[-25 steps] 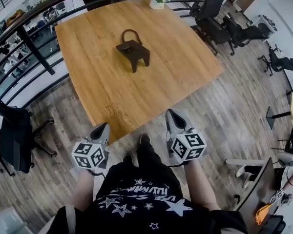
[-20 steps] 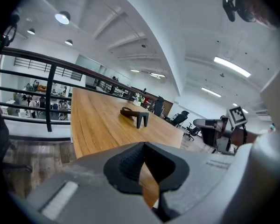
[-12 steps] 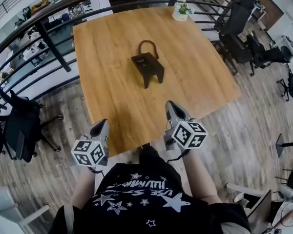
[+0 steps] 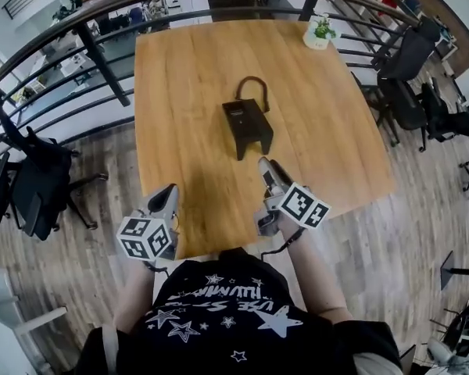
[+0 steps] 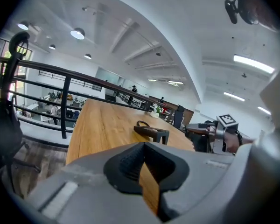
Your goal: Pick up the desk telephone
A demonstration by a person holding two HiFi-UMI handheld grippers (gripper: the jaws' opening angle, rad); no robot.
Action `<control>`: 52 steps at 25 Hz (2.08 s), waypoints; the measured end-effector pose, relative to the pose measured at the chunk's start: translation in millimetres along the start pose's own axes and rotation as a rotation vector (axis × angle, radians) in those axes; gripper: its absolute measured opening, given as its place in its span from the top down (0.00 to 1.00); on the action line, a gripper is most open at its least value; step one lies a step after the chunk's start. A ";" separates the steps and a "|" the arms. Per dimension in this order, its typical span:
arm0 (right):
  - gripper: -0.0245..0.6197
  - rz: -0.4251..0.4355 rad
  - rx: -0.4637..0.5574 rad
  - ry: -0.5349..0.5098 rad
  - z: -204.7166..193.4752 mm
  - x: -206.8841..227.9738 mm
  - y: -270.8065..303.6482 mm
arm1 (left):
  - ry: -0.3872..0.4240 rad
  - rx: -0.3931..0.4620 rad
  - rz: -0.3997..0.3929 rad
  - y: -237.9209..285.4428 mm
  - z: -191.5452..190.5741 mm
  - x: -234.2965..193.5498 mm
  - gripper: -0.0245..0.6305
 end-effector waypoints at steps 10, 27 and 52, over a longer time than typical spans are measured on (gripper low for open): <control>0.49 0.008 -0.111 0.561 -10.5 41.1 60.6 | -0.033 0.003 0.091 5.2 -3.1 -10.1 0.96; 0.50 -0.008 -0.128 0.584 -16.8 41.0 128.8 | -0.064 -0.001 0.192 25.9 -5.5 -21.7 0.96; 0.61 -0.154 -0.091 0.622 -15.6 48.0 161.0 | -0.116 -0.011 0.326 13.3 -20.1 -21.8 0.96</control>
Point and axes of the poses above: the fingertips, and each gripper's own axes: y forward along the fingers, x to its right, z out of its top, the point moved 6 cm from there along -y, backward along the fingers, and after that the axes turned 14 degrees about -z, right-handed, at the moved point
